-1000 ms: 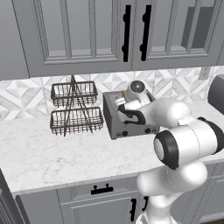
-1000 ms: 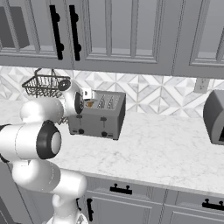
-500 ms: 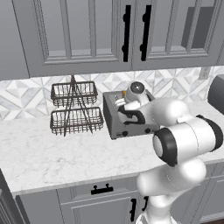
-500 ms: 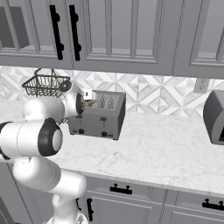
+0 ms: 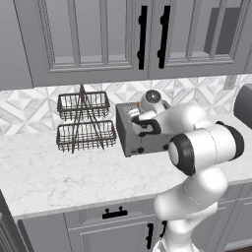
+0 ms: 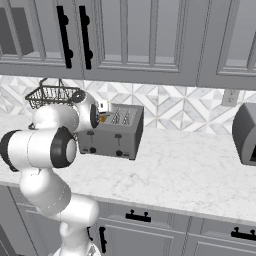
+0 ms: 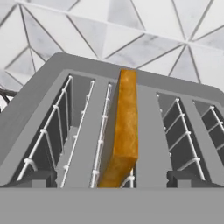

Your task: Start the toaster. Once the lever pops up, take the bread to the plate on the dining counter.

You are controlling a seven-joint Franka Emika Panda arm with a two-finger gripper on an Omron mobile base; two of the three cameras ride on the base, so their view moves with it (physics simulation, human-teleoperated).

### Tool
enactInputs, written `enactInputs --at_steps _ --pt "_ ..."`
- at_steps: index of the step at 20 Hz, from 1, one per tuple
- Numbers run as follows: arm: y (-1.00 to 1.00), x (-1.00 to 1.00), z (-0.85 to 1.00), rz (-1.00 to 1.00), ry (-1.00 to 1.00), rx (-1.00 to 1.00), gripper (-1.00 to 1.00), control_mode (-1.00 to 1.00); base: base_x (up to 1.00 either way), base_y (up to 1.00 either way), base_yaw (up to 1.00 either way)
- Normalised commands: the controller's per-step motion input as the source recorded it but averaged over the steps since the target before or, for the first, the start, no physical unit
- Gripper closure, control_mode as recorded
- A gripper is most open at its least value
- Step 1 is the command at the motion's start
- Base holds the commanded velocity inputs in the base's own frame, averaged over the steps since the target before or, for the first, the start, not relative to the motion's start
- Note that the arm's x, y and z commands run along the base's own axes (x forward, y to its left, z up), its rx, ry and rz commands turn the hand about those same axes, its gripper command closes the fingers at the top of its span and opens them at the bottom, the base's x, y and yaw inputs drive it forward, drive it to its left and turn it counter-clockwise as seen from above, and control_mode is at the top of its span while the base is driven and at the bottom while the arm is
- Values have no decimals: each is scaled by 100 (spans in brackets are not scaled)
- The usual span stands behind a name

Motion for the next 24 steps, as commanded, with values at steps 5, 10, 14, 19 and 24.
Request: enactInputs --at_steps 5,10,14,19,24 --pt "0 24 -11 0 0 0 -100 -100 0 0 0" --pt "0 19 -8 0 0 0 -100 -100 0 0 0" --pt "0 19 -8 0 0 0 -100 -100 0 0 0" --pt "0 8 -6 0 -2 0 100 -100 0 0 0" --pt "-8 0 0 0 -3 4 100 -100 0 0 0"
